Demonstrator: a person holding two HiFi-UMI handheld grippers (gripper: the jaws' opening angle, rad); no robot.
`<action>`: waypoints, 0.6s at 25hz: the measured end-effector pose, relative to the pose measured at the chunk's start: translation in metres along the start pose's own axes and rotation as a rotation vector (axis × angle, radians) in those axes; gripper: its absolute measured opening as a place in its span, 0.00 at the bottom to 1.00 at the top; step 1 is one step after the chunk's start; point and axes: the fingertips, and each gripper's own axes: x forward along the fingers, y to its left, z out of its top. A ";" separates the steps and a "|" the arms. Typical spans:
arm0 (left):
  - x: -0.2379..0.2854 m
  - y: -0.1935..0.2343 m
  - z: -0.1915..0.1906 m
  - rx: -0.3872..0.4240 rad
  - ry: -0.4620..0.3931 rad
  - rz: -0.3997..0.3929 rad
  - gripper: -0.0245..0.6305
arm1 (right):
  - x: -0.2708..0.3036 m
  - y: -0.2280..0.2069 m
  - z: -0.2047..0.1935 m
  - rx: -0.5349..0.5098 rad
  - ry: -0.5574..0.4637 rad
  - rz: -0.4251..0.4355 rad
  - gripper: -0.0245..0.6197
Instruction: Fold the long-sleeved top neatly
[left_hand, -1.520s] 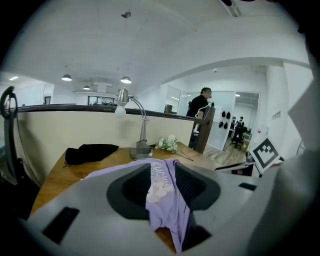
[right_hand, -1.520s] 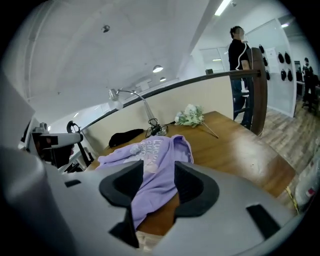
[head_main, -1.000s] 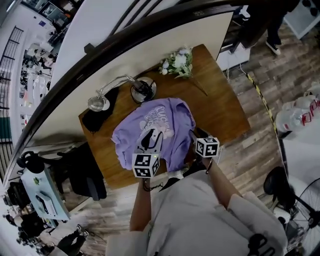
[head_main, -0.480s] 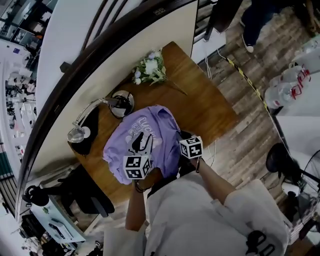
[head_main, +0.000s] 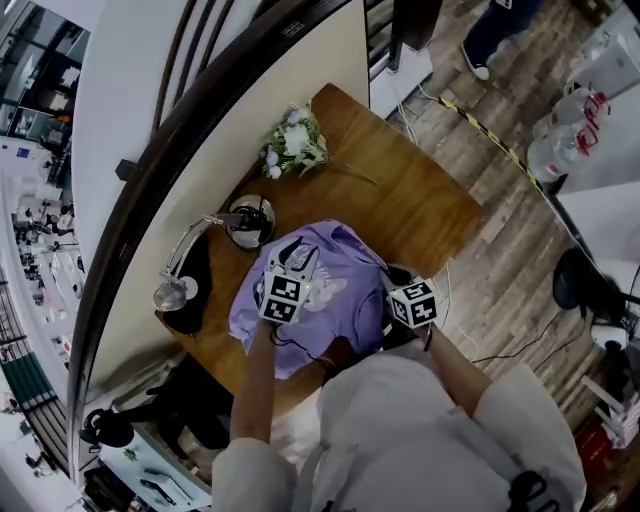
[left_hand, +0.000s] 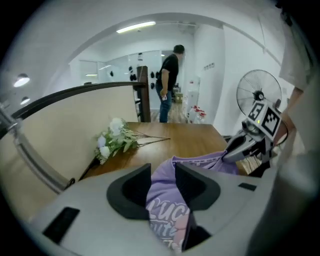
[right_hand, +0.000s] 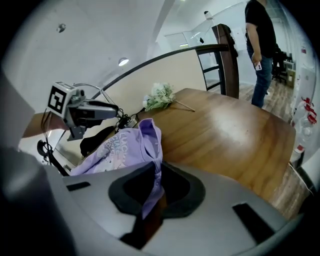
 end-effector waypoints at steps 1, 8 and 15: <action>0.011 -0.002 -0.003 0.047 0.029 -0.031 0.28 | -0.003 -0.001 -0.002 -0.008 0.000 -0.001 0.10; 0.065 -0.018 -0.024 0.260 0.160 -0.244 0.26 | -0.024 0.002 -0.031 -0.088 0.026 0.001 0.10; 0.104 -0.043 -0.015 0.523 0.267 -0.488 0.24 | -0.023 0.001 -0.053 -0.086 0.034 -0.002 0.10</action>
